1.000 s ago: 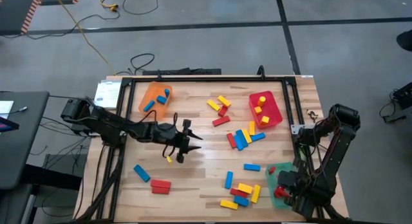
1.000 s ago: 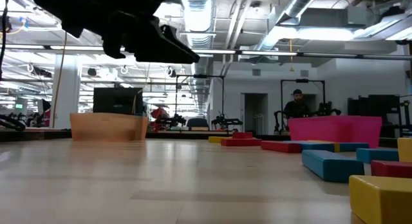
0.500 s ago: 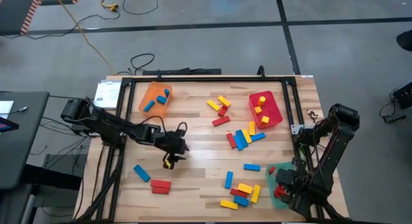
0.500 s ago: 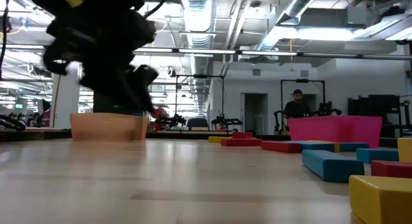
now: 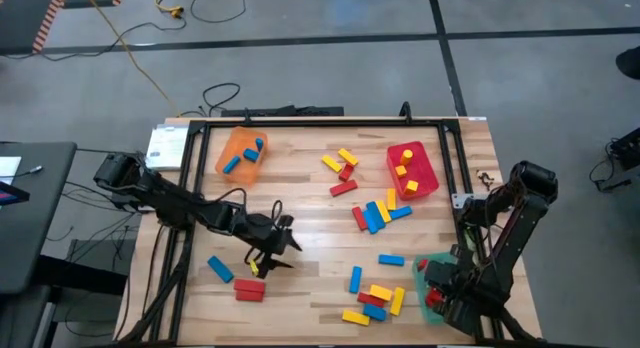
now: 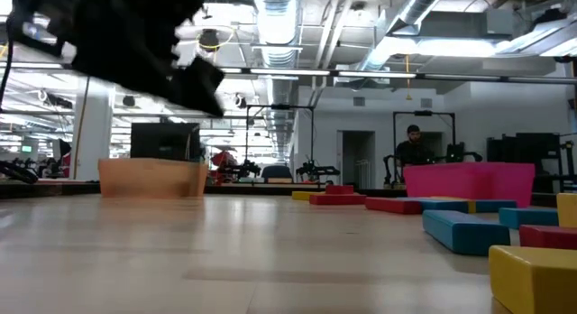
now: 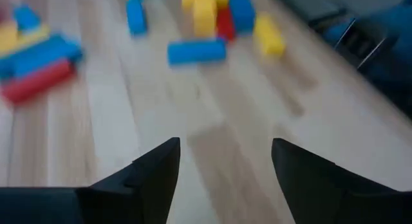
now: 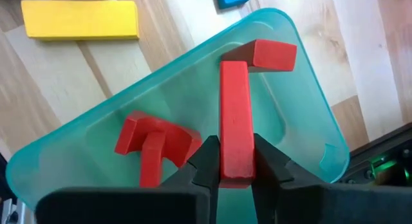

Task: Sort blocks
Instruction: Put the red rectangle block into the green bin, then put the yellow rectangle block into the red bin

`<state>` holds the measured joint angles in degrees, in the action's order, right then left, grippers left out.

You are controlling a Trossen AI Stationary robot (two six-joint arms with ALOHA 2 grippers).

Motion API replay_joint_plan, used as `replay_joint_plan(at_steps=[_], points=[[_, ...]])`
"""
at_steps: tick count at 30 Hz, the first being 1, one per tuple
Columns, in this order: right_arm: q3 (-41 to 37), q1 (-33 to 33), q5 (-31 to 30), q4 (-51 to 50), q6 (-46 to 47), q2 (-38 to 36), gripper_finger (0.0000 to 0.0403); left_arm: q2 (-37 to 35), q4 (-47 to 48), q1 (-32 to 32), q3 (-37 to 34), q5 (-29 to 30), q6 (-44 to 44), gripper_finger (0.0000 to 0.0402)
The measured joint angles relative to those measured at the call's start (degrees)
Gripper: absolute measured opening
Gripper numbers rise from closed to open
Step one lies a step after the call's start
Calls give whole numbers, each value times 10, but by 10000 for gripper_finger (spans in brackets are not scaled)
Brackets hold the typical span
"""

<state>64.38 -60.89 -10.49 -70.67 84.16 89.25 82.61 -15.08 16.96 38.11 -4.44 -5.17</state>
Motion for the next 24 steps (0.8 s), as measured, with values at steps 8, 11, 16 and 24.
replay_joint_plan(at_steps=[8, 11, 16, 24], points=[[0, 0, 10, 5, 13, 0, 152, 0, -80, 1, 0, -18, -7, 241], [0, 2, 26, 7, 14, 0, 179, 0, -97, 4, 0, -37, -2, 241], [10, 12, 33, 6, 15, 0, 199, 0, -100, 8, 0, -41, -1, 241], [55, 31, 28, 4, -19, 0, 194, 0, -97, 8, 0, -41, 3, 241]])
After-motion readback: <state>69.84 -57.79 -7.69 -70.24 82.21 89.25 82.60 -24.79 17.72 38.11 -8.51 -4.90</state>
